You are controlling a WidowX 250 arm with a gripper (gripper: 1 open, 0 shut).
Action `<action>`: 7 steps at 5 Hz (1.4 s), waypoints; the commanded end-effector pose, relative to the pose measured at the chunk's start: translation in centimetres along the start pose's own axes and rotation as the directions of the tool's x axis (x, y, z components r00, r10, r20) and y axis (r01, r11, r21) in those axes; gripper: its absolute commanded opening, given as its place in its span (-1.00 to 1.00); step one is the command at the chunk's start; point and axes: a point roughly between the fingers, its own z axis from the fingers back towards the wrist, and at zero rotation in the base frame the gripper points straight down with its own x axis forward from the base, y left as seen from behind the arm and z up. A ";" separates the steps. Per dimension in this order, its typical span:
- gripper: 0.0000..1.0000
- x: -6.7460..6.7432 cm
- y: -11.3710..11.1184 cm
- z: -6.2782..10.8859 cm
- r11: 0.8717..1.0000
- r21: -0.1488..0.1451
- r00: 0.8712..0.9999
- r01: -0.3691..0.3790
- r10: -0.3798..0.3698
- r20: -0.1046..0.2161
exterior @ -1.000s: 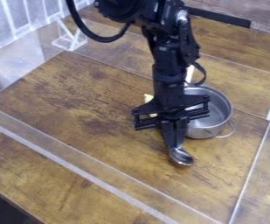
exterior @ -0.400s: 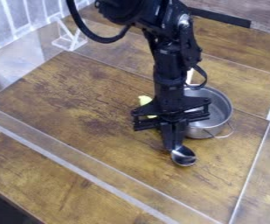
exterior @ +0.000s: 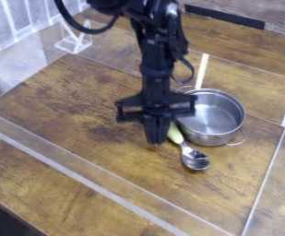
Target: Move the green spoon to the left
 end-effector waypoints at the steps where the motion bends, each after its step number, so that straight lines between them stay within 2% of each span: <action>1: 1.00 1.7 -0.1 3.1 0.994 -0.074 0.993 0.080 -0.074 0.089; 2: 1.00 2.1 0.1 2.4 0.988 -0.077 0.988 0.136 -0.130 0.085; 3: 1.00 2.2 0.7 1.2 0.990 -0.079 0.991 0.119 -0.113 0.076; 5: 1.00 2.5 -1.6 -1.1 0.983 -0.081 0.985 0.167 -0.163 0.055; 6: -1.00 2.5 -1.3 0.0 0.987 -0.080 0.989 0.139 -0.135 0.054; 7: -1.00 2.5 -1.1 1.2 0.991 -0.073 0.993 0.110 -0.106 0.053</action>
